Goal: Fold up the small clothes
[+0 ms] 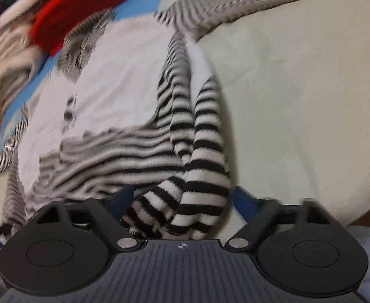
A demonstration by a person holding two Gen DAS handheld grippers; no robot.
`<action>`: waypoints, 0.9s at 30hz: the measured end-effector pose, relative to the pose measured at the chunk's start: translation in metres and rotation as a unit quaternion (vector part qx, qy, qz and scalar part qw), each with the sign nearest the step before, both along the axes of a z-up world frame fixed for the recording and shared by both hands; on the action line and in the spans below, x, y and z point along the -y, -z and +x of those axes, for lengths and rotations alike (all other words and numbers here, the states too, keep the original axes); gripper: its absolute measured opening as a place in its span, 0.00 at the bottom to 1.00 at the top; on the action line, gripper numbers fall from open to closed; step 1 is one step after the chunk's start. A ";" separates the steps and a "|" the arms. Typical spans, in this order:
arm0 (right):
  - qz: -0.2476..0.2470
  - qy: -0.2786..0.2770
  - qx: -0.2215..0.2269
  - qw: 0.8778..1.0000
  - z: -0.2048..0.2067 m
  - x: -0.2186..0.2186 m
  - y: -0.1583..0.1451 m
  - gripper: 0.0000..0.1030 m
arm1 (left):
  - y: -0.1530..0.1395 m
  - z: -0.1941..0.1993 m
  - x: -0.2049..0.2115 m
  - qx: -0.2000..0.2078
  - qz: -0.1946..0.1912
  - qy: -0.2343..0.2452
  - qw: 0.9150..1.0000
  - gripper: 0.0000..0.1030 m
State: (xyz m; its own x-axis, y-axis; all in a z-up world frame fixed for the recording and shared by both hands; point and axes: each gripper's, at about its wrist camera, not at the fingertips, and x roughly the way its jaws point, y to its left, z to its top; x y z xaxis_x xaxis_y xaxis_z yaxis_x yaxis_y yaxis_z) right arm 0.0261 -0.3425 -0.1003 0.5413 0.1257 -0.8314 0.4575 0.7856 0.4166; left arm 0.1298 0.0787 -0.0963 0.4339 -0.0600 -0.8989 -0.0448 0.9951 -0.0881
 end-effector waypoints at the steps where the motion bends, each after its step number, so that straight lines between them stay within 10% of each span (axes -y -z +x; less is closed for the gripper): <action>1: -0.015 -0.018 -0.001 1.000 0.000 -0.003 -0.001 0.08 | 0.006 0.001 -0.003 -0.008 -0.013 -0.004 1.000 0.46; 2: -0.022 -0.026 -0.003 0.999 -0.001 -0.004 -0.002 0.07 | 0.006 -0.002 -0.007 -0.004 -0.028 -0.009 1.000 0.41; 3: -0.017 -0.025 0.000 1.000 -0.005 -0.002 -0.003 0.07 | 0.002 -0.007 -0.009 0.001 -0.041 -0.005 0.999 0.13; 11: -0.032 -0.018 0.005 0.999 -0.032 0.007 -0.009 0.06 | -0.017 -0.045 -0.014 0.014 -0.020 0.041 0.999 0.10; 14: -0.039 -0.009 0.007 0.999 -0.038 0.011 -0.012 0.10 | -0.021 -0.053 -0.018 0.030 -0.015 0.040 0.999 0.36; 16: -0.039 0.008 0.002 0.999 -0.032 0.018 -0.010 0.33 | -0.028 -0.053 -0.022 0.038 0.011 0.014 0.999 0.85; 17: -0.041 0.019 0.000 0.999 -0.032 0.021 -0.009 0.40 | -0.034 -0.054 -0.025 0.052 0.018 -0.002 0.998 0.91; 19: -0.048 0.028 0.009 0.998 -0.033 0.023 -0.010 0.56 | -0.044 -0.055 -0.032 0.084 0.009 -0.019 0.996 0.98; 27: -0.060 0.056 0.115 0.990 -0.042 0.034 -0.071 0.60 | -0.078 0.009 -0.082 0.118 -0.027 -0.129 0.984 0.98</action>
State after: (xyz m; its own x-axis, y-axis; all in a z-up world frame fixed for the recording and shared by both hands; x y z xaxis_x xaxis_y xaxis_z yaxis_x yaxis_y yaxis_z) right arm -0.0154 -0.3768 -0.0296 0.7231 -0.0371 -0.6897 0.4476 0.7857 0.4270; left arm 0.1390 0.1608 -0.0184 0.6367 0.0340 -0.7703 -0.2668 0.9470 -0.1787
